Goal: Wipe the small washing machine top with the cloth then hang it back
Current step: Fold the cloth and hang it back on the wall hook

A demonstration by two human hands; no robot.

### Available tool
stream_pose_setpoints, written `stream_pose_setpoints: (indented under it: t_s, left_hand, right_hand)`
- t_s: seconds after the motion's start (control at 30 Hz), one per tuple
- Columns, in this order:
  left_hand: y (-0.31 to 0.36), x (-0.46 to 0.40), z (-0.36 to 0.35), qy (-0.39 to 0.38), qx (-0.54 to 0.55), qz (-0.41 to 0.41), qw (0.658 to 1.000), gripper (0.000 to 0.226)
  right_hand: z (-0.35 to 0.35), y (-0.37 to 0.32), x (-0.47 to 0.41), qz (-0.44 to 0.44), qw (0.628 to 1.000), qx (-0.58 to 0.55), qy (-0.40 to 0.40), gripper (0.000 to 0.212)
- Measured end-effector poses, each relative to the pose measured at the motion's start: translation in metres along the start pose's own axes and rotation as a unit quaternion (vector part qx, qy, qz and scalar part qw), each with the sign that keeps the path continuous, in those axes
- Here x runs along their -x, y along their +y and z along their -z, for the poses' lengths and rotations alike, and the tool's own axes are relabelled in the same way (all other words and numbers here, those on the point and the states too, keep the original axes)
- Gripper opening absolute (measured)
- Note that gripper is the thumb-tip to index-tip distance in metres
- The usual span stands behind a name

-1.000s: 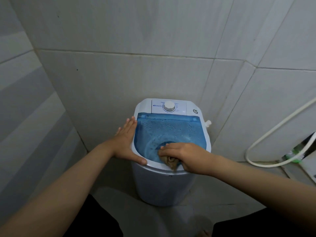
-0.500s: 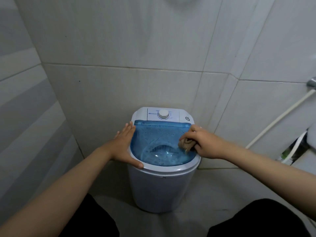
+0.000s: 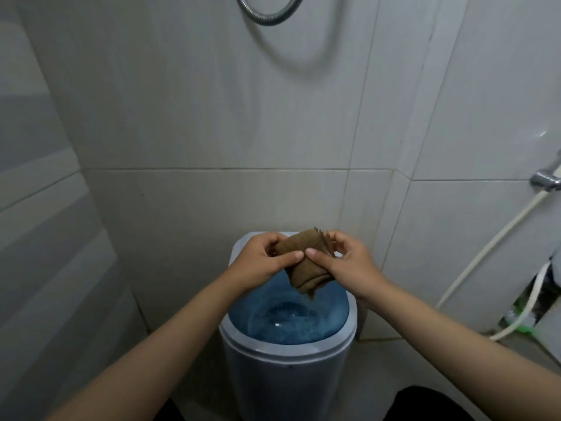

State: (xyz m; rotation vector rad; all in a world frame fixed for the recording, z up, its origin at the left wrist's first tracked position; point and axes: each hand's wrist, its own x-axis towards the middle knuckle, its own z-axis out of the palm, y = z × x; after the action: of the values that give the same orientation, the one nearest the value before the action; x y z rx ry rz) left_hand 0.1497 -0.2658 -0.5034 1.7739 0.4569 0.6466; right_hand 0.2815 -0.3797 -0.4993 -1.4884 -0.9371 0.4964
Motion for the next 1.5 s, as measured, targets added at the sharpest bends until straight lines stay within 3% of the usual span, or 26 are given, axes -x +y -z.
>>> stream_pose_setpoints:
  t_s: [0.2, 0.3, 0.4, 0.47, 0.57, 0.67, 0.73, 0.8, 0.87, 0.93, 1.0, 1.07, 1.17, 1.3, 1.4, 1.5]
  left_hand:
    - [0.000, -0.027, 0.000, 0.020, -0.005, 0.000, 1.000, 0.027]
    - [-0.006, -0.053, 0.006, 0.032, 0.010, 0.036, 0.999, 0.023]
    - [-0.006, -0.090, 0.017, 0.027, 0.038, 0.108, 0.993, 0.016]
    - [0.003, -0.113, 0.025, -0.009, 0.054, 0.164, 0.985, 0.020]
    - [0.031, -0.137, 0.038, -0.029, 0.103, 0.228, 0.968, 0.025]
    - [0.075, -0.152, 0.051, -0.064, 0.152, 0.305, 0.938, 0.061]
    - [0.118, -0.156, 0.060, -0.093, 0.094, 0.346, 0.929, 0.077]
    - [0.161, -0.154, 0.070, -0.106, -0.046, 0.356, 0.927, 0.084]
    - [0.212, -0.151, 0.083, -0.096, -0.117, 0.335, 0.930, 0.092]
    - [0.274, -0.144, 0.094, -0.107, -0.089, 0.248, 0.959, 0.093]
    - [0.342, -0.135, 0.102, -0.120, -0.065, 0.178, 0.975, 0.081]
    - [0.393, -0.130, 0.102, -0.126, -0.026, 0.143, 0.981, 0.055]
    - [0.464, -0.128, 0.114, -0.047, 0.006, 0.096, 0.994, 0.016]
    - [0.522, -0.131, 0.154, 0.048, -0.045, 0.063, 0.996, 0.015]
    - [0.556, -0.124, 0.186, 0.097, -0.177, -0.023, 0.979, 0.023]
    - [0.569, -0.112, 0.218, 0.148, -0.375, -0.118, 0.907, 0.044]
  right_hand:
    - [0.009, 0.014, -0.023, 0.000, 0.999, -0.014, 0.052, 0.020]
    - [0.016, 0.025, -0.041, 0.116, 0.988, 0.064, 0.078, 0.020]
    - [0.023, 0.027, -0.070, 0.323, 0.928, 0.177, -0.044, 0.031]
    - [0.023, 0.021, -0.094, 0.355, 0.900, 0.217, -0.127, 0.031]
    - [0.022, -0.007, -0.123, 0.348, 0.905, 0.207, -0.130, 0.022]
    - [0.025, -0.059, -0.144, 0.256, 0.954, 0.125, -0.099, 0.012]
    - [0.032, -0.108, -0.156, 0.157, 0.982, 0.061, -0.090, 0.014]
    - [0.038, -0.150, -0.163, 0.091, 0.991, 0.035, -0.090, 0.019]
    - [0.044, -0.201, -0.172, 0.057, 0.994, 0.024, -0.088, 0.020]
    - [0.051, -0.261, -0.179, 0.043, 0.995, 0.031, -0.082, 0.020]
    - [0.059, -0.328, -0.190, 0.047, 0.993, 0.068, -0.085, 0.014]
    - [0.065, -0.388, -0.198, 0.071, 0.985, 0.119, -0.103, 0.014]
    - [0.076, -0.483, -0.207, 0.114, 0.972, 0.158, -0.131, 0.017]
    - [0.084, -0.565, -0.217, 0.195, 0.943, 0.228, -0.144, 0.014]
    - [0.075, -0.601, -0.221, 0.269, 0.909, 0.275, -0.160, 0.011]
    - [0.051, -0.612, -0.228, 0.332, 0.886, 0.282, -0.162, 0.015]
